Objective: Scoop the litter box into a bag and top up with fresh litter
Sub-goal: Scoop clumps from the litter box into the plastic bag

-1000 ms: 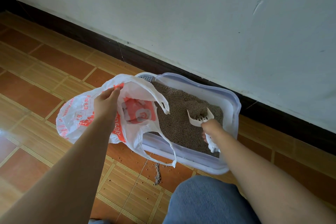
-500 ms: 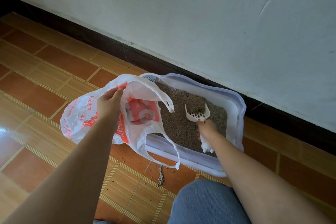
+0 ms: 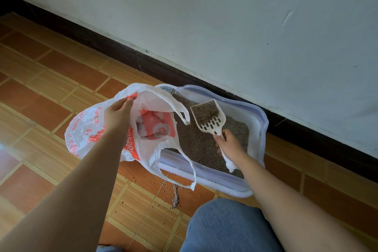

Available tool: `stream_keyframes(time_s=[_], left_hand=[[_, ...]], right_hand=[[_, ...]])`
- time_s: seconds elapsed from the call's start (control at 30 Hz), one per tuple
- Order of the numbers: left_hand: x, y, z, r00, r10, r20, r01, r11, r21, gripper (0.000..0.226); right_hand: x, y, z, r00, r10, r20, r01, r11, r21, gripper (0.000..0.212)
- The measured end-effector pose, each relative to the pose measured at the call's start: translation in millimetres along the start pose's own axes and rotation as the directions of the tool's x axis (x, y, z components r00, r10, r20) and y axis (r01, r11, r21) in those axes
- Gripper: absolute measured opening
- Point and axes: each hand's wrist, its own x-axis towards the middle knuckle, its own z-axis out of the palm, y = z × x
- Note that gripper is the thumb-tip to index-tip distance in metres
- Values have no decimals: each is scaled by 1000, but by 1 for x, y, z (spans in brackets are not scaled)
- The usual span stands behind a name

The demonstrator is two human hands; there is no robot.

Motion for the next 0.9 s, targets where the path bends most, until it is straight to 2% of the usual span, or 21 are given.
stream_keyframes(time_s=[0.2, 0.33, 0.47, 0.63, 0.77, 0.9], left_hand=[[-4, 3, -7, 1000, 13, -4, -13, 1000, 9, 33], [-8, 7, -13, 1000, 22, 1, -22, 1000, -2, 31], [-11, 11, -19, 999, 44, -4, -44, 999, 3, 30], [-15, 12, -21, 997, 75, 16, -75, 997, 20, 29], [-15, 12, -21, 998, 67, 21, -68, 997, 33, 29], [-15, 11, -17, 997, 69, 28, -70, 997, 38, 30]], right_hand=[[-13, -8, -1, 999, -43, -15, 43, 999, 13, 10], [-24, -13, -3, 996, -85, -28, 84, 996, -42, 12], [-26, -23, -4, 991, -105, -86, 97, 991, -96, 11], [-28, -47, 0, 982, -89, -164, 61, 983, -171, 21], [-38, -56, 6, 960, -112, -256, 81, 988, -129, 21], [-47, -47, 7, 968, -113, -223, 83, 986, -143, 21]])
